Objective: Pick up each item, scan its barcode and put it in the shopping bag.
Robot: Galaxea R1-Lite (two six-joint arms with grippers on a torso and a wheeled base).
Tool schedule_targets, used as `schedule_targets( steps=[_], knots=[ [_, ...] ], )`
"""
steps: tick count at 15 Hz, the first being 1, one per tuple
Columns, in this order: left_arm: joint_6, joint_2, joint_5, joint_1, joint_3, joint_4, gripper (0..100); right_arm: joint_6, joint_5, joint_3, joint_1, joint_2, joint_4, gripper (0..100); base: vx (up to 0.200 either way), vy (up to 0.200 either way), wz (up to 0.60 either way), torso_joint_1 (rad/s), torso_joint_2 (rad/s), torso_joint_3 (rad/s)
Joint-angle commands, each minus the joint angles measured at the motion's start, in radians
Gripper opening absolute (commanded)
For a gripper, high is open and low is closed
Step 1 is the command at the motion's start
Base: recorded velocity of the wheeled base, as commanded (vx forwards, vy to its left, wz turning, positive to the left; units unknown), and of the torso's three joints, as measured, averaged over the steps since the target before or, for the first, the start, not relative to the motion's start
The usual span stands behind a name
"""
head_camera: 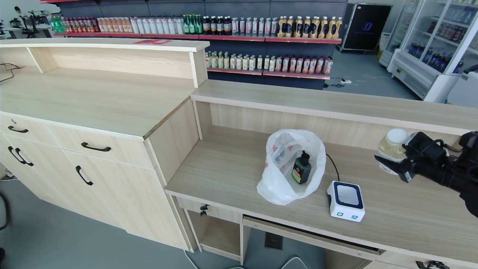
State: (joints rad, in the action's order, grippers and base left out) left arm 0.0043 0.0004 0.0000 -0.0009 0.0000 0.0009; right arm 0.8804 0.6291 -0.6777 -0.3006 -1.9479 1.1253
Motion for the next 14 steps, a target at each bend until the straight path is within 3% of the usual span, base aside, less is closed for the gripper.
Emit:
schedule_targets(
  steps=[1,3,5,10,14],
  knots=[
    [0.000,0.000,0.000,0.001,0.000,-0.001,100,0.049,0.053,-0.022,-0.008,-0.100,0.013,0,0.000,0.000,0.00,0.000,0.00,0.000],
    [0.000,0.000,0.000,0.001,0.000,-0.001,100,0.198,0.219,-0.072,-0.026,-0.163,0.017,0,0.000,0.000,0.00,0.000,0.00,0.000],
    [0.000,0.000,0.000,0.001,0.000,-0.001,100,0.238,0.277,-0.108,-0.023,-0.186,0.021,0,0.000,0.000,0.00,0.000,0.00,0.000],
    [0.000,0.000,0.000,0.001,0.000,-0.001,100,0.236,0.357,-0.126,-0.028,-0.263,0.079,0,0.000,0.000,0.00,0.000,0.00,0.000],
    [0.000,0.000,0.000,0.001,0.000,-0.001,100,0.241,0.360,-0.128,-0.025,-0.306,0.148,0,0.000,0.000,0.00,0.000,0.00,0.000]
  ],
)
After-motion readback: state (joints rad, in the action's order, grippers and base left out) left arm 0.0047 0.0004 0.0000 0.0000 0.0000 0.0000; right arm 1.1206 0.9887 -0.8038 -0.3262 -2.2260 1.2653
